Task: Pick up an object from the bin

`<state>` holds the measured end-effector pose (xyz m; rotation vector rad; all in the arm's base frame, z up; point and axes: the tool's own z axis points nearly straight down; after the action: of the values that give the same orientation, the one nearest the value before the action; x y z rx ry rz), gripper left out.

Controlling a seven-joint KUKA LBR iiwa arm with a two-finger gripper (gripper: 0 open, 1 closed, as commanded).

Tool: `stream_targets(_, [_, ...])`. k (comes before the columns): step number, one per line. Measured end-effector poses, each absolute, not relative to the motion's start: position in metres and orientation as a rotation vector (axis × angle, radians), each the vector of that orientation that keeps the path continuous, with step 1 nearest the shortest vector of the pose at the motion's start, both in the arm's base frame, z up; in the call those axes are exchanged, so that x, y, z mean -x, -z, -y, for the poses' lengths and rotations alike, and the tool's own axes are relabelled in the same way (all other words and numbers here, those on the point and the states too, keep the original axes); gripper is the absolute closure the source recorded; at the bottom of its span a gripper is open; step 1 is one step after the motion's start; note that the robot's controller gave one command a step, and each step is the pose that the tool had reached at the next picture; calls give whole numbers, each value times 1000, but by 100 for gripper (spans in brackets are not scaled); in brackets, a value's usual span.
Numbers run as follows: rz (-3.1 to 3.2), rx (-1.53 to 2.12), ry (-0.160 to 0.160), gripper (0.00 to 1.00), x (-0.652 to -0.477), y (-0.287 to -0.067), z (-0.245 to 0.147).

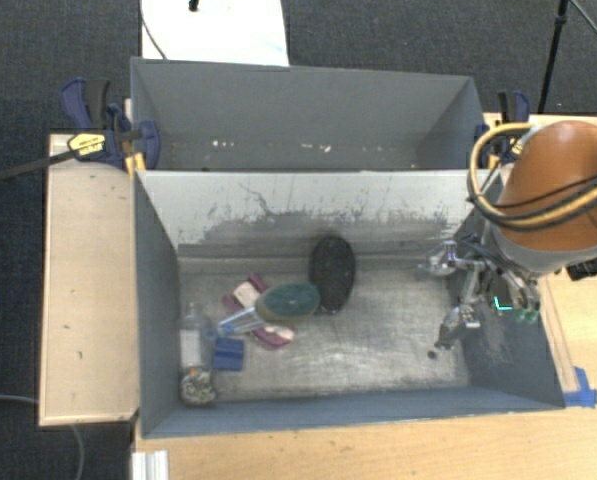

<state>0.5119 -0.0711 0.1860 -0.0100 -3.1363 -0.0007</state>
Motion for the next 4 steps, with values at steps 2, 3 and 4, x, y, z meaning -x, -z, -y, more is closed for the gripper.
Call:
stream_targets(2, [3116, 435, 6, 0, -591, -110, -28])
stream_targets(3, [3145, 204, 4, 0, -567, -73, -123])
stream_targets(4, [3154, -84, -5, 0, -568, -80, -169])
